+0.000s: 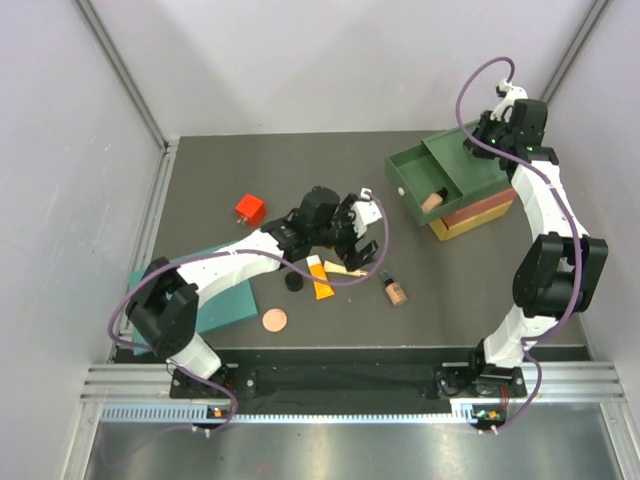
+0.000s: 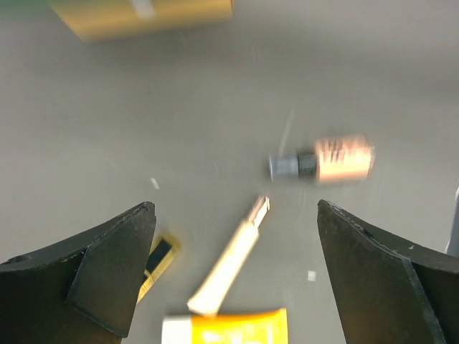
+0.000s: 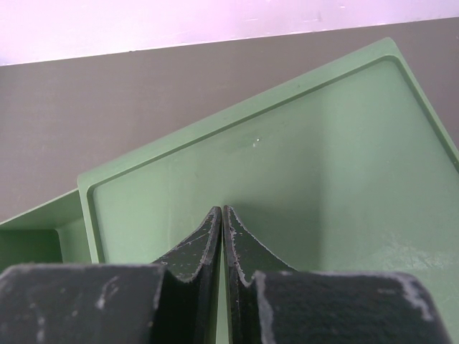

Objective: Organize the makeup

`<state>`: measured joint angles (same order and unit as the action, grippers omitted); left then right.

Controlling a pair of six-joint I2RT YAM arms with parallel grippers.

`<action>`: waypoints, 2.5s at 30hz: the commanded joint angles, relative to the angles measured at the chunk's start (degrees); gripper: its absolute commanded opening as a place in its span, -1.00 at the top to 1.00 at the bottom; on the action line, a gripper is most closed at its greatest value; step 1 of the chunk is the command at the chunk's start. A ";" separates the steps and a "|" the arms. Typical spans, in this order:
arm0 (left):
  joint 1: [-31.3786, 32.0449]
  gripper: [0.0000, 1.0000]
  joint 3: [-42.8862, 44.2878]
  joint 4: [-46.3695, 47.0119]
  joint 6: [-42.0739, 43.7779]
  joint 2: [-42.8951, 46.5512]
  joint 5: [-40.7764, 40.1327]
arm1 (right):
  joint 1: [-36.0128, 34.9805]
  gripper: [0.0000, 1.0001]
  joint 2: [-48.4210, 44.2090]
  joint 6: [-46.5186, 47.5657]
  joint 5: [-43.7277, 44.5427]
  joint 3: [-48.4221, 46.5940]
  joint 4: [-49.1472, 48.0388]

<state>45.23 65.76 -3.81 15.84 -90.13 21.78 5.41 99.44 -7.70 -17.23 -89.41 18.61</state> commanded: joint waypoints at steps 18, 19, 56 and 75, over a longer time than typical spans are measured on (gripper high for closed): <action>1.70 -0.69 2.00 -4.01 12.73 -15.60 -0.68 | -0.14 0.91 6.82 0.41 0.36 2.57 14.88; 1.79 -0.62 2.18 -3.57 12.47 -16.56 -1.38 | -0.14 0.91 6.73 0.41 0.19 2.57 14.88; -1.81 1.00 15.01 3.36 -1.23 -3.83 -3.06 | -0.05 0.92 7.17 -0.03 -1.13 3.19 14.08; -4.80 1.00 30.74 39.14 -51.59 -18.94 -7.88 | -0.14 0.92 5.85 0.06 -1.13 4.50 13.73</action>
<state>39.92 91.05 27.79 -24.40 -105.62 17.74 5.43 100.92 -8.16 -19.68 -90.24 16.97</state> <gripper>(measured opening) 0.187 0.042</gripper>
